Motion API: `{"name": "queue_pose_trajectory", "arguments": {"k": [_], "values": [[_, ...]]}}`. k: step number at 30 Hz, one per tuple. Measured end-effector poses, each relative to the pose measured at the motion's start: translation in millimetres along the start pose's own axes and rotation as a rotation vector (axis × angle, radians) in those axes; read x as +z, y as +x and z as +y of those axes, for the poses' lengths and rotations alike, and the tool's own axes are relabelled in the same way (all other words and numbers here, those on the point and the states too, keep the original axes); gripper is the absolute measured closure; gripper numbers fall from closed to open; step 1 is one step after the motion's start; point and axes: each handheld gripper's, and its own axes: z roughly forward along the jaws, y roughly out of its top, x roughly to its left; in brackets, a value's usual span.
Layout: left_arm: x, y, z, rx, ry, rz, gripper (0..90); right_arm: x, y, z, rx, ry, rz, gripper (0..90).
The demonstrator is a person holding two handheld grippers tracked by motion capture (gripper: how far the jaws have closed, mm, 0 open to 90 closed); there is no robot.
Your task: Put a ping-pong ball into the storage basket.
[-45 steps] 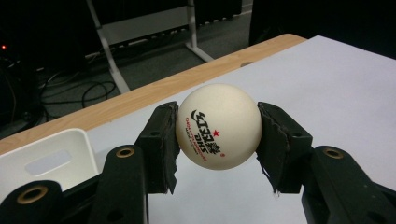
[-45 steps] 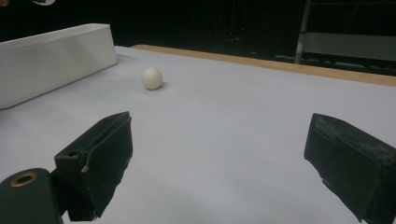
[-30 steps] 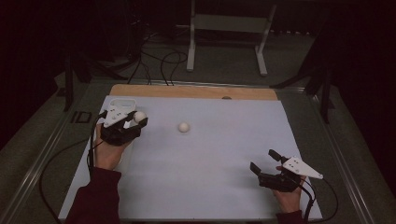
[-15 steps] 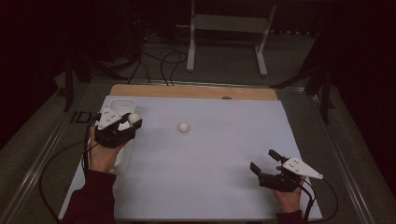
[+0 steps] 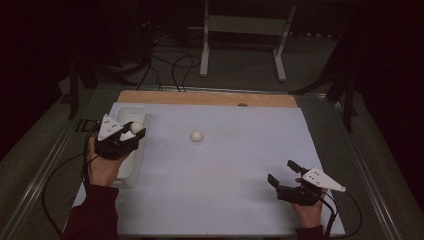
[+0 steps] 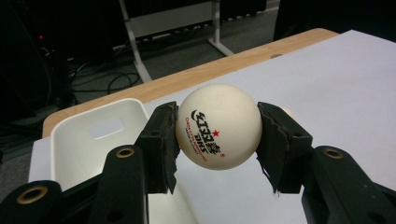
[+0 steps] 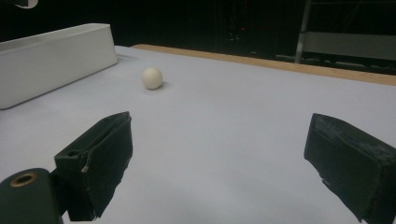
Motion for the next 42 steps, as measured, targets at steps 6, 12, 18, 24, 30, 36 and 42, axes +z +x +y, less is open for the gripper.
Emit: {"name": "queue_pose_trajectory", "arguments": {"k": [6, 12, 18, 24, 30, 36, 42], "values": [[-2.9, 3.5, -1.3, 0.002, 0.002, 0.018, 50.8, 0.2, 0.1, 0.0, 0.0, 0.0, 0.0, 7.7], [-6.2, 7.2, -3.4, -0.004, 0.002, 0.033, 50.8, 0.2, 0.2, 0.0, 0.0, 0.0, 0.001, 7.7], [-9.2, 11.3, -5.0, -0.013, -0.001, 0.048, 50.8, 0.2, 0.4, -0.1, 0.002, 0.002, 0.001, 7.7], [-12.6, 15.6, -7.4, -0.02, 0.003, 0.061, 50.7, 0.4, 0.6, -0.1, 0.001, 0.002, 0.0, 7.7], [-14.8, 18.4, -9.5, -0.026, 0.005, 0.071, 50.8, 0.3, 0.4, 0.0, 0.002, 0.003, 0.0, 7.7], [-17.9, 22.2, -11.5, -0.033, 0.008, 0.082, 50.7, 0.6, 0.5, -0.1, 0.001, 0.003, 0.001, 7.7], [-19.6, 26.7, -14.0, -0.038, 0.016, 0.087, 50.7, 0.7, 0.6, -0.1, 0.001, 0.003, 0.001, 7.7]]}}
